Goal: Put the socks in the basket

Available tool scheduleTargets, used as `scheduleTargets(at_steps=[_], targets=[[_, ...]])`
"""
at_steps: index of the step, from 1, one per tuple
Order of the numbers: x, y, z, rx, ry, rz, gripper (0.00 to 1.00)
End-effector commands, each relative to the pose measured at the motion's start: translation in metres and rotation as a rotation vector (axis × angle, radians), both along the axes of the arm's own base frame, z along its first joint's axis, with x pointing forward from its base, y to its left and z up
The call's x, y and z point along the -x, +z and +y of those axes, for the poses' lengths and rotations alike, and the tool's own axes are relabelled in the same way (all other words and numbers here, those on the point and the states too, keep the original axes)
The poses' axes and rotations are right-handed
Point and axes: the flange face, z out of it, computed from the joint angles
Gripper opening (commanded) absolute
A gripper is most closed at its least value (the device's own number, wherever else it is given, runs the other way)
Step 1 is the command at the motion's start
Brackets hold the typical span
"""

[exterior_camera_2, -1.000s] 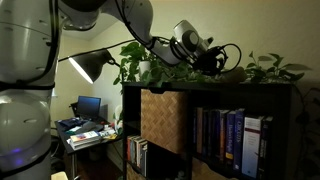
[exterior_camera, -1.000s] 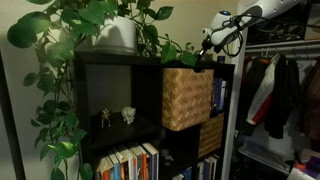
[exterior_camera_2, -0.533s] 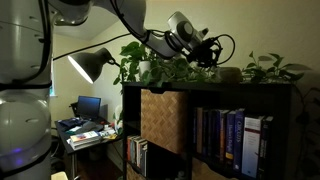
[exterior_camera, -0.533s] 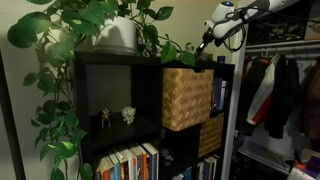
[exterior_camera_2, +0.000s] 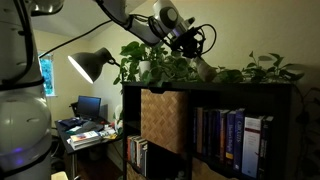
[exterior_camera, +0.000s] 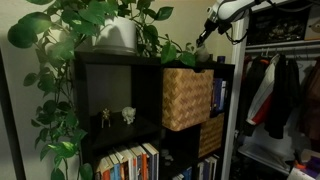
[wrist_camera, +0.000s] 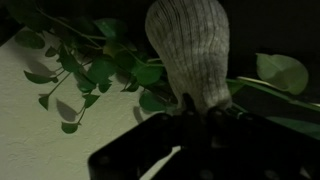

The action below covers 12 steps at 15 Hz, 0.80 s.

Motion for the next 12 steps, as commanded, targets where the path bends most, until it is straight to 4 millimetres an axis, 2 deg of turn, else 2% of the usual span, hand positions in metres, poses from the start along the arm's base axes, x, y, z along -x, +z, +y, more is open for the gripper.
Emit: scheduleTargets(at_steps=[1,5,12], targets=[[0.035,0.005,0.021,-0.058,0.041,0.056,0.07],[0.054,0.002,0.045,-0.120,0.099,0.119,0.06],[0.068,-0.015,0.082,-0.225,0.157,0.236,0.06]])
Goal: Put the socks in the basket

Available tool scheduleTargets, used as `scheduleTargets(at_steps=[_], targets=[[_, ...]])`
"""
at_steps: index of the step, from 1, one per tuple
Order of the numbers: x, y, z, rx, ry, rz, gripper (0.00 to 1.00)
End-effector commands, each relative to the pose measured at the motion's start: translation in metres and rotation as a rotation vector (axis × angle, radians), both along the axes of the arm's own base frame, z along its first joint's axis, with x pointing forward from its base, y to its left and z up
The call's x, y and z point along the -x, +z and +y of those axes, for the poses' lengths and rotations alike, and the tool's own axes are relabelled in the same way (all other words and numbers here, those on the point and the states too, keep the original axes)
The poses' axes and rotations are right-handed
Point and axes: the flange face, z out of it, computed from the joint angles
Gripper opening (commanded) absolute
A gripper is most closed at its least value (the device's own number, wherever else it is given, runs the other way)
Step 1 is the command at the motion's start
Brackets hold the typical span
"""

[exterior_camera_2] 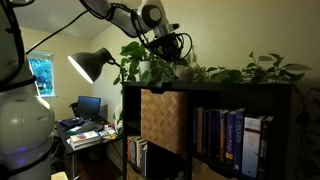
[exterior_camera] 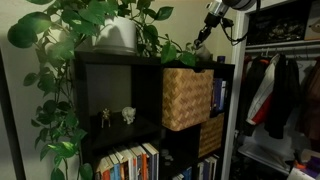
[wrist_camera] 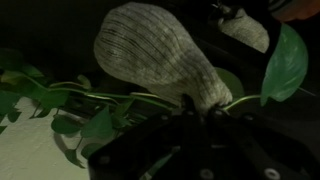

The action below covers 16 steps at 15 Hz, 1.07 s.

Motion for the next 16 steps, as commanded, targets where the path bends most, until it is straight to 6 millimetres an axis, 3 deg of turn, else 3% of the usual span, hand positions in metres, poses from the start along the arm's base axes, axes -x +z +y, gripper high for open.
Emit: scheduleTargets(at_steps=[1,8,16], targets=[[0.018,-0.012,0.016,-0.048,0.047,0.062,0.06],[0.016,-0.070,0.040,-0.182,0.112,0.190,0.06],[0.016,-0.104,0.043,-0.251,0.131,0.130,0.06]])
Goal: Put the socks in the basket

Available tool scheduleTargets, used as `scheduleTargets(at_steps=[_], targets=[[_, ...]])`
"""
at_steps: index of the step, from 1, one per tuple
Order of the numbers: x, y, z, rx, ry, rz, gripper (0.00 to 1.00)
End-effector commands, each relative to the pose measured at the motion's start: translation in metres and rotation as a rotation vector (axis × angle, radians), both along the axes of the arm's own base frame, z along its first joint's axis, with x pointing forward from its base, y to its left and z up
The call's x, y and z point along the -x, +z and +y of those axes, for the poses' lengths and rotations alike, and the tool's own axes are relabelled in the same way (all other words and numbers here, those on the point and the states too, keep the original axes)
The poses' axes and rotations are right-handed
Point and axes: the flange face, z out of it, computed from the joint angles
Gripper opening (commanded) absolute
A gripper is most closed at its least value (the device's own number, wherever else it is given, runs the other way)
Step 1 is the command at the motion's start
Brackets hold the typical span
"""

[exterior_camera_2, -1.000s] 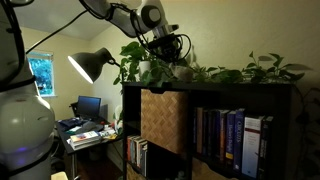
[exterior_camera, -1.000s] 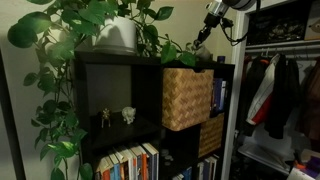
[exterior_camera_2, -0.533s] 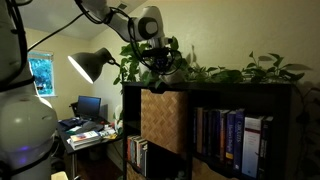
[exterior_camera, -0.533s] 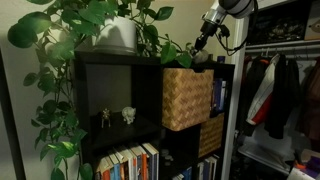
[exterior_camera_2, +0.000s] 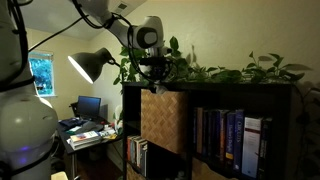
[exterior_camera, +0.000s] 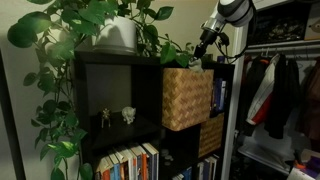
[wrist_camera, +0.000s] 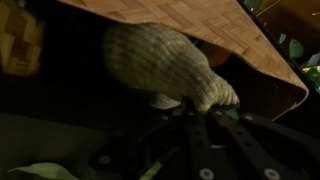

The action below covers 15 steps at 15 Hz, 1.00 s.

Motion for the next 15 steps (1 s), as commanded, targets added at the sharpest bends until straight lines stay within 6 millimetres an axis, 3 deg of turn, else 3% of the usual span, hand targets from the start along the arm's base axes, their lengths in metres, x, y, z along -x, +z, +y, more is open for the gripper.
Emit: scheduleTargets(at_steps=[1,3,6,13,15], targets=[[0.005,-0.011,0.005,-0.037,0.036,-0.084,0.06],[0.003,-0.020,0.012,-0.011,0.076,-0.123,0.32],[-0.001,-0.024,0.017,0.058,0.098,-0.130,0.51],[0.005,0.017,0.010,0.141,0.076,-0.179,0.96],[0.006,0.026,0.006,0.143,0.045,-0.190,1.00]])
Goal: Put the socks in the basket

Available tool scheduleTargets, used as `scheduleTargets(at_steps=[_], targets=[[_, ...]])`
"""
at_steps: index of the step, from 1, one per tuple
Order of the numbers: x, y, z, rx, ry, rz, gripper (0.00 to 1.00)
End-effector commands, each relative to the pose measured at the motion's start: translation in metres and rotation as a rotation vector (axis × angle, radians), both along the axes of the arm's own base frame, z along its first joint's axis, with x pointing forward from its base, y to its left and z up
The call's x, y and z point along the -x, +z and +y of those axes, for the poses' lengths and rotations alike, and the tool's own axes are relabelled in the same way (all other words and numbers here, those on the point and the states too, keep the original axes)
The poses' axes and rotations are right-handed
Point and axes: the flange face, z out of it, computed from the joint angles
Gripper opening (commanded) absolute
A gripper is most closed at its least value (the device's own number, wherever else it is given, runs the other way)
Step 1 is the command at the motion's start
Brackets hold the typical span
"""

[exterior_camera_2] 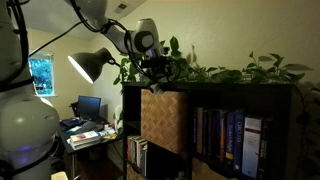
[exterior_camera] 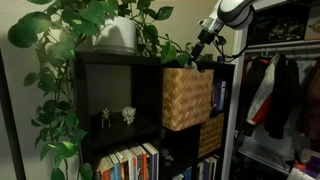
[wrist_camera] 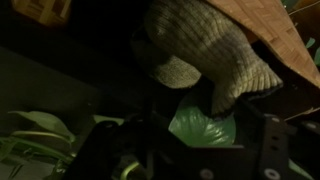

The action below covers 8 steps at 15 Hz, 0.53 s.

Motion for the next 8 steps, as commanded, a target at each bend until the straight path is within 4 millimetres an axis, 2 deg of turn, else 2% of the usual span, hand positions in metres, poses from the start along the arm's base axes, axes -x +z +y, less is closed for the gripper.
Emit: scheduleTargets(at_steps=[1,4,5,7,8], targets=[[0.006,0.030,-0.014,0.008,-0.070,-0.033,1.00],[0.006,0.039,-0.027,0.015,-0.131,-0.036,0.98],[0.006,0.039,-0.031,0.012,-0.145,-0.026,0.74],[0.005,0.034,-0.037,0.004,-0.171,0.005,0.70],[0.005,0.031,-0.039,-0.001,-0.179,0.030,0.62]])
